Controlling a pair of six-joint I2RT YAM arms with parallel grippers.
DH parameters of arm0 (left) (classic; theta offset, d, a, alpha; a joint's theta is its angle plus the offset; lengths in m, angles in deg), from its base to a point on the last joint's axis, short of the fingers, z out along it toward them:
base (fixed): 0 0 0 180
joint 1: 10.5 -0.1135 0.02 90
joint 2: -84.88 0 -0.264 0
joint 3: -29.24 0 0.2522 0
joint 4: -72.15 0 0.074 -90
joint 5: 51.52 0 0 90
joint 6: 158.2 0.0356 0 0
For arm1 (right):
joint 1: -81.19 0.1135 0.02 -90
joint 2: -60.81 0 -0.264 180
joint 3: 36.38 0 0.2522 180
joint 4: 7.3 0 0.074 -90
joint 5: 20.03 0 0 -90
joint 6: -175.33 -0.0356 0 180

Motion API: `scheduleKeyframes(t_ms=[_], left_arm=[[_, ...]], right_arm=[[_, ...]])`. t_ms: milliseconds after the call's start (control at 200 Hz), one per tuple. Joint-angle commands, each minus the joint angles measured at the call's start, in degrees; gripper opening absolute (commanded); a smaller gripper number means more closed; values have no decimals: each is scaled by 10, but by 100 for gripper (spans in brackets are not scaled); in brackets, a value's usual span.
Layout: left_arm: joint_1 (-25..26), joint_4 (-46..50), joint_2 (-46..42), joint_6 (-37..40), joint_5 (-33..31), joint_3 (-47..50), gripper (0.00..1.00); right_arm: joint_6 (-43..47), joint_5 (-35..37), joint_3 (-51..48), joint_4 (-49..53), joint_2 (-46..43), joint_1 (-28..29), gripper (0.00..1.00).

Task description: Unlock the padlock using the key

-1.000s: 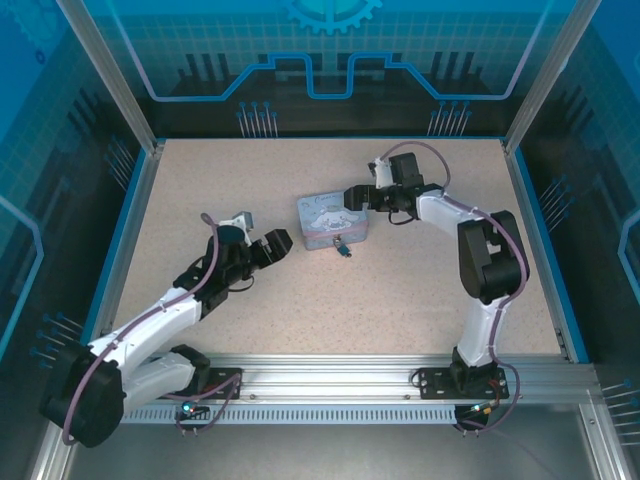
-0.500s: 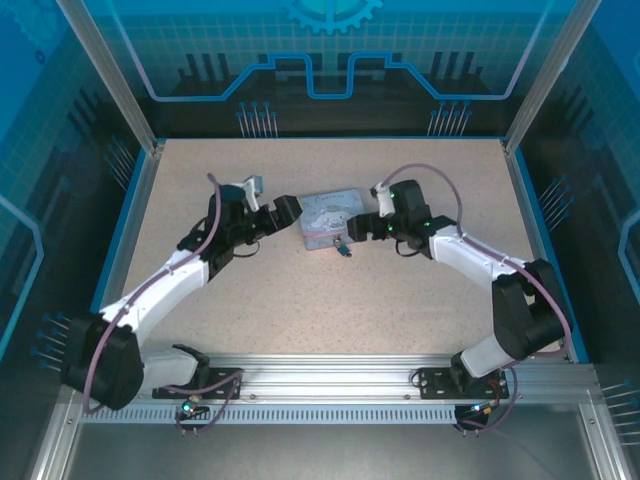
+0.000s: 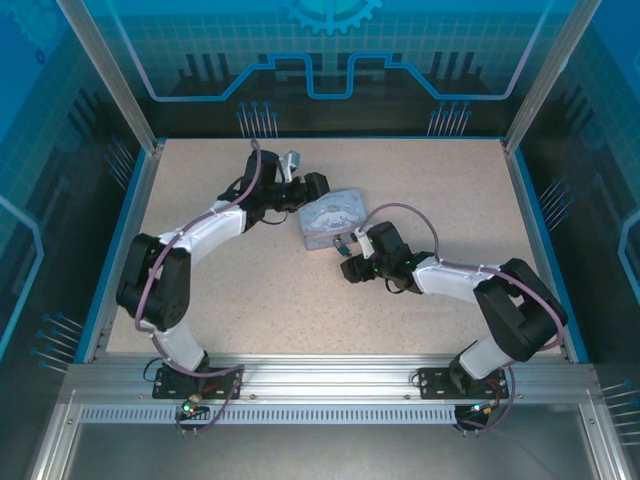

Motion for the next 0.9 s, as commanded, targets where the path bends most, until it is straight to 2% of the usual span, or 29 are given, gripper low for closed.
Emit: scheduleKeyframes(t_ms=[0,110,320,500,890], left_arm=[[8,7,32,15,46,-48,76],[11,16,68,20,57,-82,76],[11,23,121,24,71,-117,75],[12,24,140,27,73,-124,75],[12,28,152,27,68,-106,75]], right_arm=[[22,-101,-10,-83,17,-29,67],[30,-148,-6,-107,32,-63,65],[39,-193,10,-123,68,-94,62],[37,-211,23,-142,103,-99,59],[8,-201,40,-187,159,-96,61]])
